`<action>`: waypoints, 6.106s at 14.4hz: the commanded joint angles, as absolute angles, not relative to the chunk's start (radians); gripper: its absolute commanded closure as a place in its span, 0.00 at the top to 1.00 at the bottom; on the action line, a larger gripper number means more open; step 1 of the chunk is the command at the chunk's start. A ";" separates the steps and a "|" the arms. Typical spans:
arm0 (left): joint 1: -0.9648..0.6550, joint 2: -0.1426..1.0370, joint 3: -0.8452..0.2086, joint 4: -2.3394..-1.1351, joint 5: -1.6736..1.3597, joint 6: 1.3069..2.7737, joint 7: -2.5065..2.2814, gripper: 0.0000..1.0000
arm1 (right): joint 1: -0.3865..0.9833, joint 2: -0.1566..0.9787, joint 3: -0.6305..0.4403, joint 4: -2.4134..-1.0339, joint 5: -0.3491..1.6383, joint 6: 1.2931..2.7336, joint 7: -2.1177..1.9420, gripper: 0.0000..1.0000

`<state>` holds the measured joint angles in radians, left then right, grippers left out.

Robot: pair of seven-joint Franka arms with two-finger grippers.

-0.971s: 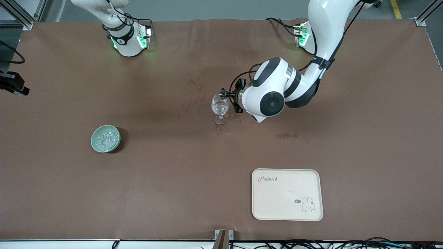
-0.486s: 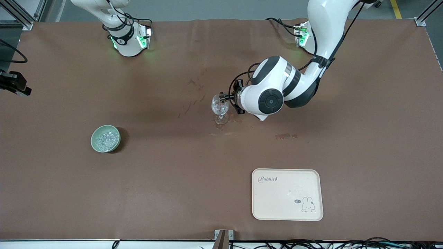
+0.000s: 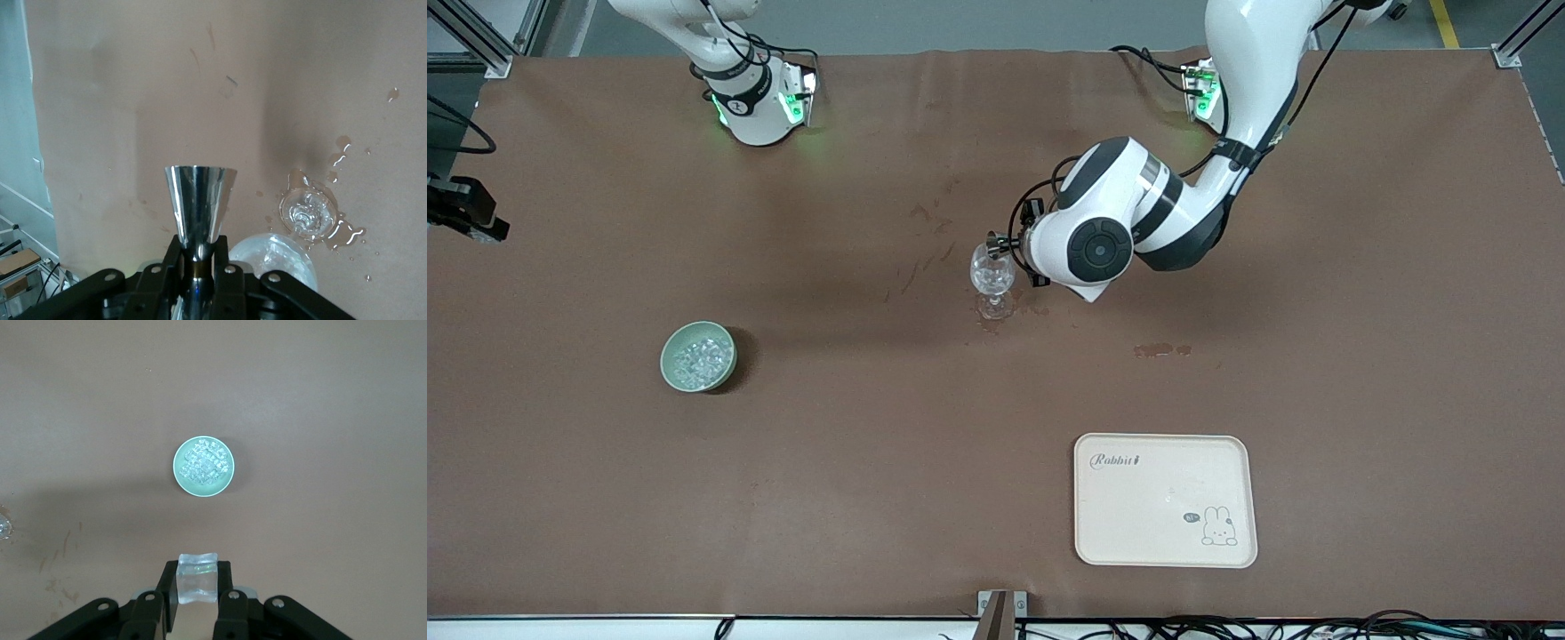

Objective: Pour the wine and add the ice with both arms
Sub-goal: 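Tilt the jigger with the left gripper to pour into the wine glass, then move the jigger to the white tray while the right gripper brings ice, then drop the ice into the glass while the left gripper lowers the jigger, then open the left gripper on the jigger and withdraw both grippers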

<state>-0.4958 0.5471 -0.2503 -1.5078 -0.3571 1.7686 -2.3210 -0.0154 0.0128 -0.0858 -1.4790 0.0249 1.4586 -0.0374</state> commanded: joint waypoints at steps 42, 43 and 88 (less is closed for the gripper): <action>0.072 0.963 -0.241 -1.341 -1.123 2.238 -0.927 0.01 | 0.816 0.371 -0.083 -1.485 0.216 1.841 0.968 0.00; 0.080 0.966 -0.241 -1.341 -1.152 2.237 -0.927 0.01 | 0.837 0.385 -0.083 -1.485 0.218 1.842 0.969 0.00; 0.314 0.774 -0.233 -1.353 -0.777 1.814 -0.815 1.00 | 0.787 0.353 -0.104 -1.410 0.146 1.757 1.008 1.00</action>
<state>0.3000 0.8680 -0.2329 -1.3270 -0.8685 1.8750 -0.8043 0.8310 0.4432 -0.1036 -1.3928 0.1859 1.8139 1.0074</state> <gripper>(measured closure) 0.000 0.207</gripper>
